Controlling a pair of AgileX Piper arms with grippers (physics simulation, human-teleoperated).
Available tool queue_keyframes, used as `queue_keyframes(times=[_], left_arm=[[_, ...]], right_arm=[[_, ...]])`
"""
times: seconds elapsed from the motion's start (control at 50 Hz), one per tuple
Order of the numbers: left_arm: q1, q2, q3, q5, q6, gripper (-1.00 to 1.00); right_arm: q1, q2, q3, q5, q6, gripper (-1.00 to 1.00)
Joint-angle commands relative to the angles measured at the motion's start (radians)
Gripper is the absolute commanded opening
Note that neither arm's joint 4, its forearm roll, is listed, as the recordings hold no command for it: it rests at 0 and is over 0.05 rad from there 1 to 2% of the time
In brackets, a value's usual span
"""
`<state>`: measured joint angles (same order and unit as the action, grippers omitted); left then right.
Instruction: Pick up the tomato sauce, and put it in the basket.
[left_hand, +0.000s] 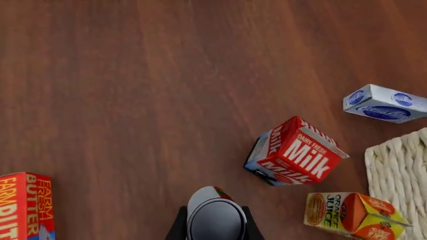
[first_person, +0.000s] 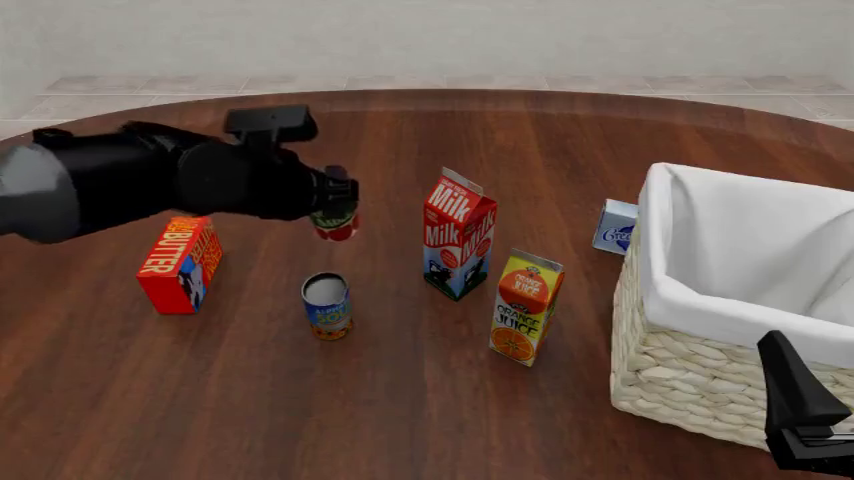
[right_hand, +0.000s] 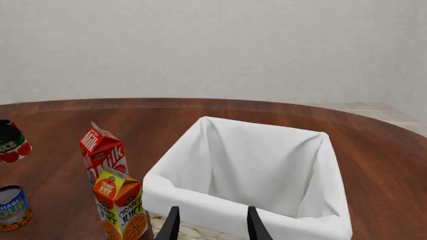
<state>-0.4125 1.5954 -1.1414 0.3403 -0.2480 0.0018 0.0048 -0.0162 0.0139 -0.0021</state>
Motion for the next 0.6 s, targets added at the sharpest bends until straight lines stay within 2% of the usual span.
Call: queue_keyframes(times=[0.02,0.24,0.3,0.36,0.42,0.46,0.6], left_arm=[[-0.046,-0.134,0.053,0.033,-0.022,-1.00],[-0.112,-0.260,0.114,0.025,-0.083,-1.00],[-0.154,-0.284,0.147,0.037,-0.126,-1.00],[-0.167,-0.310,0.151,0.037,-0.114,-1.00],[-0.187,-0.339,0.149,0.043,-0.160,-1.00],[-0.194,-0.356,0.144,0.048,-0.144,-1.00],[-0.255,-0.401,0.149,0.053,-0.168,-1.00]], right_arm=[[0.000,0.000,0.000,0.000,0.000,1.00],[0.000,0.000,0.000,0.000,0.000,1.00],[0.000,0.000,0.000,0.000,0.000,1.00],[0.000,0.000,0.000,0.000,0.000,1.00],[0.000,0.000,0.000,0.000,0.000,1.00],[0.000,0.000,0.000,0.000,0.000,1.00],[0.000,0.000,0.000,0.000,0.000,1.00]])
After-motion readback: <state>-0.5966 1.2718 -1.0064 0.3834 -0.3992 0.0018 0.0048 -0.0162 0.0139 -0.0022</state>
